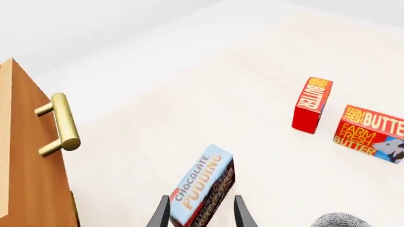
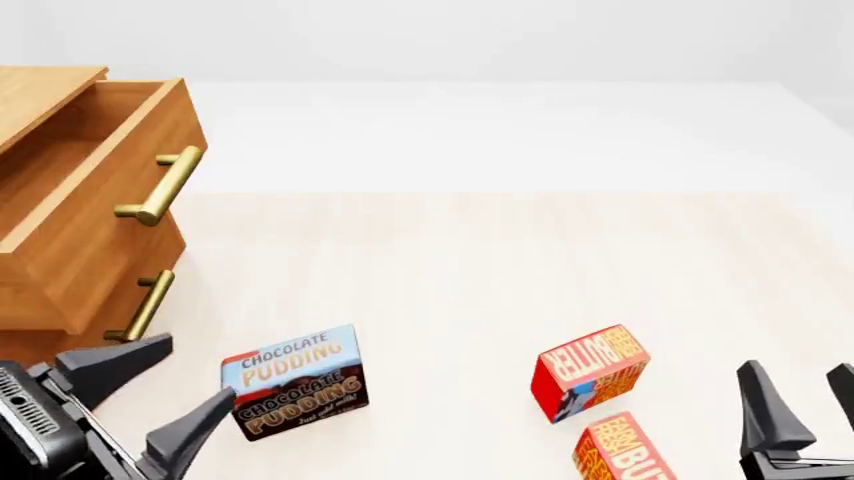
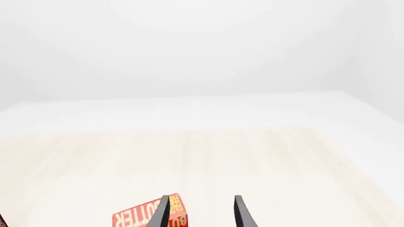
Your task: Put the bowl in the top drawer of the cabinet.
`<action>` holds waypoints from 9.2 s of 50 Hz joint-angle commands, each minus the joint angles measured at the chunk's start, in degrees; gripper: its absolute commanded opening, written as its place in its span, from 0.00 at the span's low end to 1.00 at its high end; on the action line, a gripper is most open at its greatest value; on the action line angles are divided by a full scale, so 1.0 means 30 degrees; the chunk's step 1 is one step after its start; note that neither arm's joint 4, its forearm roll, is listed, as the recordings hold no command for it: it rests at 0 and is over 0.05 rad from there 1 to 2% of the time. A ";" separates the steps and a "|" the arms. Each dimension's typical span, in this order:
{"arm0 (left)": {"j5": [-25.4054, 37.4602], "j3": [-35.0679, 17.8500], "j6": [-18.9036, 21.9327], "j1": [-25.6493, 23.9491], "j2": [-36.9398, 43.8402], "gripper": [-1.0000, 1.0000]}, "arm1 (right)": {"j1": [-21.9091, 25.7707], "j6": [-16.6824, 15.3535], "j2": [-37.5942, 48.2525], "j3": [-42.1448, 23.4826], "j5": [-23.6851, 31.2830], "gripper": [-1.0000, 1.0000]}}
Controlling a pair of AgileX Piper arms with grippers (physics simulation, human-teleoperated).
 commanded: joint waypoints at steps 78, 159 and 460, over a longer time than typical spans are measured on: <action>-0.5455 0.1097 -0.3710 -0.8578 1.3171 1.00 | -0.0317 0.0367 -0.0083 0.0008 0.0051 1.00; -1.3286 0.2778 -0.7853 -1.1128 2.0018 1.00 | -0.0540 0.0430 0.0817 0.0030 -0.0384 1.00; 0.9142 -1.9213 -1.2306 1.7686 1.1731 0.00 | -0.0027 0.0170 0.1650 0.0037 -0.0908 1.00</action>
